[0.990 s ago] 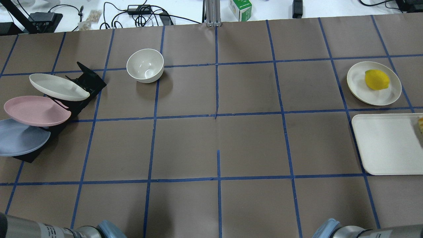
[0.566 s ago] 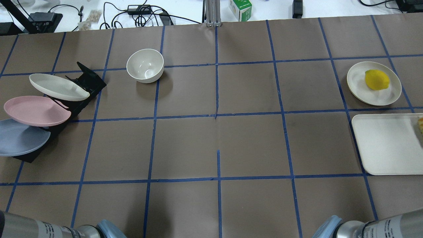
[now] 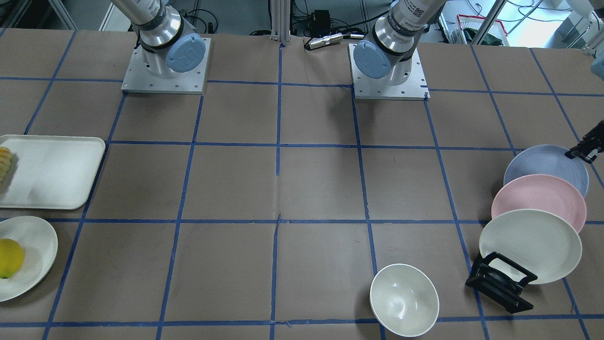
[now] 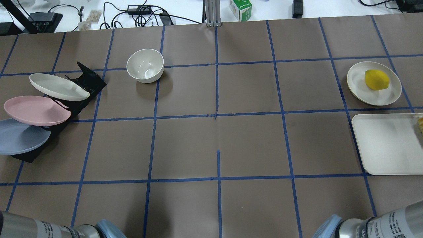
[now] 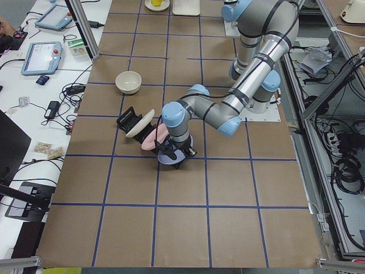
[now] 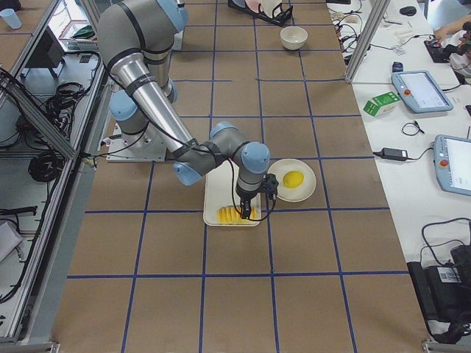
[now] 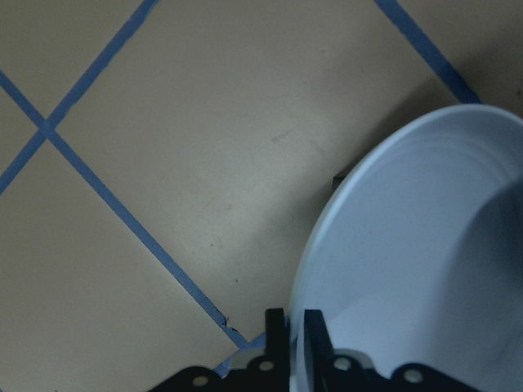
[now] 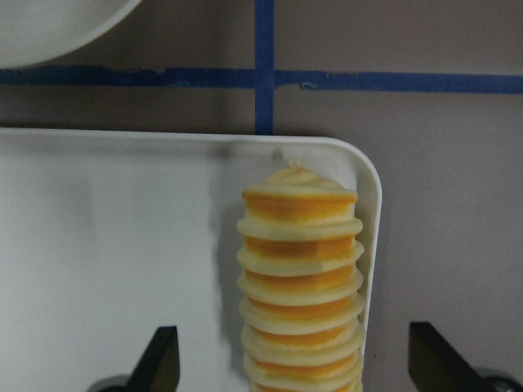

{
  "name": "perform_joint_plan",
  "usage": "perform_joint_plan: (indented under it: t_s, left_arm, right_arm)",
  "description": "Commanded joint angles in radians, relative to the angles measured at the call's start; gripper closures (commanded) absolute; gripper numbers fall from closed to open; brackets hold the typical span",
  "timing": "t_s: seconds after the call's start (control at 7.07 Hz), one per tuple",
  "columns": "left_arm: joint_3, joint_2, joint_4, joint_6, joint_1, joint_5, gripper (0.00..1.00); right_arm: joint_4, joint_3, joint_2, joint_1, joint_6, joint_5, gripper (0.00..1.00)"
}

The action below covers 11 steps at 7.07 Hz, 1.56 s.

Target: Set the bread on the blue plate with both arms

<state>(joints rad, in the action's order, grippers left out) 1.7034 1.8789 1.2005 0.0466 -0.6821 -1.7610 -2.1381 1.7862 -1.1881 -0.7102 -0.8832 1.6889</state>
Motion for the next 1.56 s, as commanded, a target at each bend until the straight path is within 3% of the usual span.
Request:
perform_joint_plan:
  t_s: [0.0, 0.28, 0.57, 0.71, 0.85, 0.99, 1.13, 1.27, 1.41]
  left_arm:
    - [-0.022, -0.035, 0.057, 0.006, 0.001, -0.079, 1.00]
    - [-0.115, -0.081, 0.155, 0.002, 0.013, -0.193, 1.00]
    - [-0.242, -0.118, 0.325, 0.005, 0.030, -0.257, 1.00]
    - [-0.272, -0.150, 0.412, -0.004, 0.030, -0.244, 1.00]
    - [-0.275, -0.211, 0.492, -0.011, 0.024, -0.115, 1.00]
    - [-0.274, -0.262, 0.545, 0.001, 0.016, 0.057, 1.00]
    - [-0.254, -0.276, 0.565, 0.004, -0.041, 0.158, 1.00]
    - [-0.240, -0.296, 0.564, 0.001, -0.139, 0.238, 1.00]
    - [-0.235, -0.285, 0.562, -0.008, -0.237, 0.289, 1.00]
  right_arm:
    - [-0.063, 0.002, 0.056, 0.000, 0.004, 0.023, 0.00]
    - [-0.063, 0.002, 0.080, 0.000, 0.007, 0.023, 0.00]
    - [-0.062, 0.002, 0.085, 0.000, 0.006, 0.026, 0.00]
    - [-0.049, 0.002, 0.087, 0.000, 0.012, 0.029, 0.05]
    - [-0.037, 0.002, 0.084, 0.000, 0.016, 0.038, 0.21]
    - [-0.013, 0.002, 0.079, 0.000, 0.041, 0.044, 0.54]
    - [0.003, 0.001, 0.078, 0.000, 0.052, 0.044, 0.81]
    - [0.023, -0.004, 0.073, -0.002, 0.052, 0.051, 1.00]
    - [0.042, -0.011, 0.056, -0.006, 0.050, 0.073, 1.00]
